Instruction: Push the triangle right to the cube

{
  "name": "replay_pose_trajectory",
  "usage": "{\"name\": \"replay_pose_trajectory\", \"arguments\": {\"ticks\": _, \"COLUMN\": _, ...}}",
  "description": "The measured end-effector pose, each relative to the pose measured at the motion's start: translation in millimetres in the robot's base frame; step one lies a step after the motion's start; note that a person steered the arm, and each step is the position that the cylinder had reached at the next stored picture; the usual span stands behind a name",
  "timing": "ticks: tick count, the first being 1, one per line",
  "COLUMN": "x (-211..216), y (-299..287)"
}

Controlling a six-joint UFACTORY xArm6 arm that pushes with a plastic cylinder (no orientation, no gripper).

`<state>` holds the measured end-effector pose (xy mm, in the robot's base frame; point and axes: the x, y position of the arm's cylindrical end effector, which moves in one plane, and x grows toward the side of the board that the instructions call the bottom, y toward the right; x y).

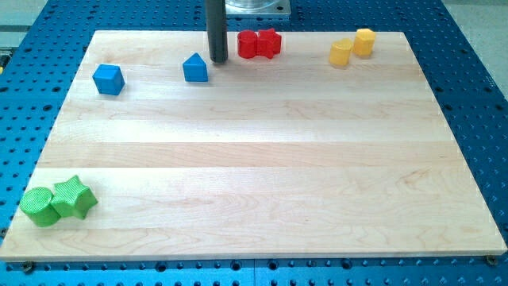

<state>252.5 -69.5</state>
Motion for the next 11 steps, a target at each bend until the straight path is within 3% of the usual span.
{"name": "replay_pose_trajectory", "arguments": {"ticks": 1, "x": 39.9, "y": -30.2}}
{"name": "replay_pose_trajectory", "arguments": {"ticks": 2, "x": 101.4, "y": 6.9}}
{"name": "replay_pose_trajectory", "arguments": {"ticks": 3, "x": 103.9, "y": 5.2}}
{"name": "replay_pose_trajectory", "arguments": {"ticks": 4, "x": 85.4, "y": -52.7}}
{"name": "replay_pose_trajectory", "arguments": {"ticks": 5, "x": 127.9, "y": -81.0}}
{"name": "replay_pose_trajectory", "arguments": {"ticks": 6, "x": 146.0, "y": -3.4}}
{"name": "replay_pose_trajectory", "arguments": {"ticks": 7, "x": 138.1, "y": -80.3}}
{"name": "replay_pose_trajectory", "arguments": {"ticks": 8, "x": 99.1, "y": -102.9}}
{"name": "replay_pose_trajectory", "arguments": {"ticks": 9, "x": 74.5, "y": 28.8}}
{"name": "replay_pose_trajectory", "arguments": {"ticks": 10, "x": 142.8, "y": 60.4}}
{"name": "replay_pose_trajectory", "arguments": {"ticks": 11, "x": 94.9, "y": 11.9}}
